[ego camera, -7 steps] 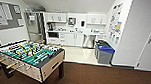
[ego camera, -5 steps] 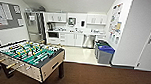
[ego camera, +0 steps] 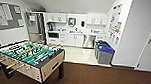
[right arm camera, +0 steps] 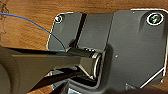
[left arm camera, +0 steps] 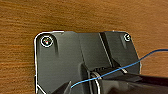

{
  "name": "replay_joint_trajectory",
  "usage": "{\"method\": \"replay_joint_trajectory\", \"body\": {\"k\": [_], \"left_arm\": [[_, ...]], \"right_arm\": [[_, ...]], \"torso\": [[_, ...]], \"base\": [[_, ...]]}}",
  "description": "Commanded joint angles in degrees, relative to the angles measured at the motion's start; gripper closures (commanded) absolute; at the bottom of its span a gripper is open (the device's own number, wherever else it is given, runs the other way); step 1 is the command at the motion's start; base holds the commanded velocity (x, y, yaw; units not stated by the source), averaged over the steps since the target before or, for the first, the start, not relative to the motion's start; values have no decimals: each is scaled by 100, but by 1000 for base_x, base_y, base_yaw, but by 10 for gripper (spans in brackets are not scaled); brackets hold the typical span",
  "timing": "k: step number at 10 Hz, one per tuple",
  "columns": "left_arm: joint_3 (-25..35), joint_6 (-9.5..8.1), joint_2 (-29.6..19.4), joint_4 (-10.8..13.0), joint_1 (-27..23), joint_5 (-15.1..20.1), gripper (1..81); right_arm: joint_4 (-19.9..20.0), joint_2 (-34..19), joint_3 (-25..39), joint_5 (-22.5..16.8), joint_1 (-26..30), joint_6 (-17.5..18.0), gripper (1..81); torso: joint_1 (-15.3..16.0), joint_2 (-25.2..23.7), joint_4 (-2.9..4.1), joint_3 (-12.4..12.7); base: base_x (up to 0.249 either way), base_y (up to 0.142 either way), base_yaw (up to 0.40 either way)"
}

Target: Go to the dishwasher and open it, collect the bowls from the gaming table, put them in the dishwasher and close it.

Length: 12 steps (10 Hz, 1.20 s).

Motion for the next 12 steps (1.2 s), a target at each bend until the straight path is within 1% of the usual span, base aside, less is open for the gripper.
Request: {"method": "replay_joint_trajectory", "body": {"k": [1,12], "left_arm": [[107,42,-97,77,-316,274,10],[116,42,-89,95,-315,274,10]], "right_arm": [[40,-27,31,-272,276,-37,10],[39,-9,22,-255,268,-46,10]], "torso": [[1,0,0,-2],[3,2,0,0]], "base": [[74,0,0],[94,0,0]]}}
